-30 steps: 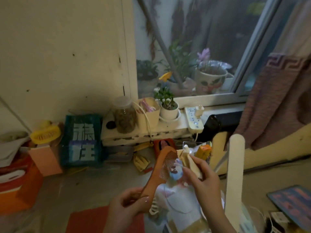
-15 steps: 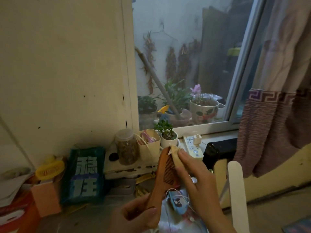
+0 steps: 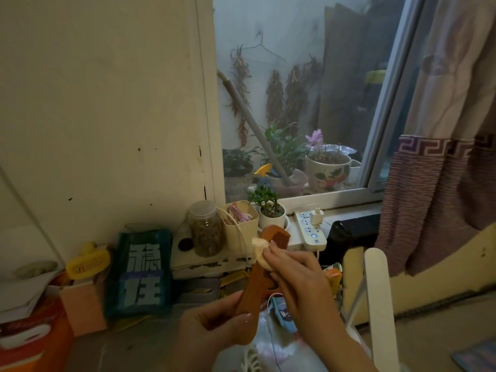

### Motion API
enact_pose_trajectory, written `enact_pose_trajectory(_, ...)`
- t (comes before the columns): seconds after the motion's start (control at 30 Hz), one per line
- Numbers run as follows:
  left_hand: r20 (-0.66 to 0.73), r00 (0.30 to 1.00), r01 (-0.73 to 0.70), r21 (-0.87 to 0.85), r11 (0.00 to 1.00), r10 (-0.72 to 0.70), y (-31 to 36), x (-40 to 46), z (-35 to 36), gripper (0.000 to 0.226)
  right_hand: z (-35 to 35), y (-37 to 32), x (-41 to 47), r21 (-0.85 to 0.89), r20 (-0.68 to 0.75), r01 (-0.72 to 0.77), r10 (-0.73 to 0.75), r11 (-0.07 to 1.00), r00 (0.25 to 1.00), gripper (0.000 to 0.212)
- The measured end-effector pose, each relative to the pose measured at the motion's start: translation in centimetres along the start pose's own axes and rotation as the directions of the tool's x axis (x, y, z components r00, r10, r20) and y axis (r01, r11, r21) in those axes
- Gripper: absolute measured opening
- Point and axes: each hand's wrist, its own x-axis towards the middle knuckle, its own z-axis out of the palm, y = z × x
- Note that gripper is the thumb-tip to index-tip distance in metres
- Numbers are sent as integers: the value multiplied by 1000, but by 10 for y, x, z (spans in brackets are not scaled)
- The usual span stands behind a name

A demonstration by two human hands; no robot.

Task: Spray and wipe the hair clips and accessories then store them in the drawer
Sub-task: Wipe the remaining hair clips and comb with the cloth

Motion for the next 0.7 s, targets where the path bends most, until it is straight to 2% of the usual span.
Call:
enact_pose_trajectory(0.23, -54, 998, 22, -60, 998, -25, -9, 2, 2, 33, -1, -10, -21, 28, 83, 33, -35, 999, 996, 39)
enact_pose_trajectory(0.33, -70, 997, 30, -75, 997, -35, -13, 2, 0, 40, -2, -13, -30, 44, 106, 42, -46, 998, 993, 39)
enact_pose_trajectory(0.47, -106, 992, 46, -161, 986, -64, -13, 0, 0, 34, -6, -11, -40, 123, 139, -12, -5, 992, 990, 39)
enact_pose_trajectory(0.57, -130, 989, 41, -205, 978, -69, -12, -2, -1, 39, -15, -11, -41, 285, 49, -209, 204, 936, 978, 37)
enact_pose_trajectory(0.63, -134, 988, 46, -220, 974, -77, -12, -4, -2, 41, -21, -11, -33, 412, -12, -369, 410, 833, 912, 31)
enact_pose_trajectory(0.7, -133, 987, 55, -223, 973, -86, -13, -5, 0, 42, -24, -6, -21, 560, 1, -470, 566, 683, 824, 29)
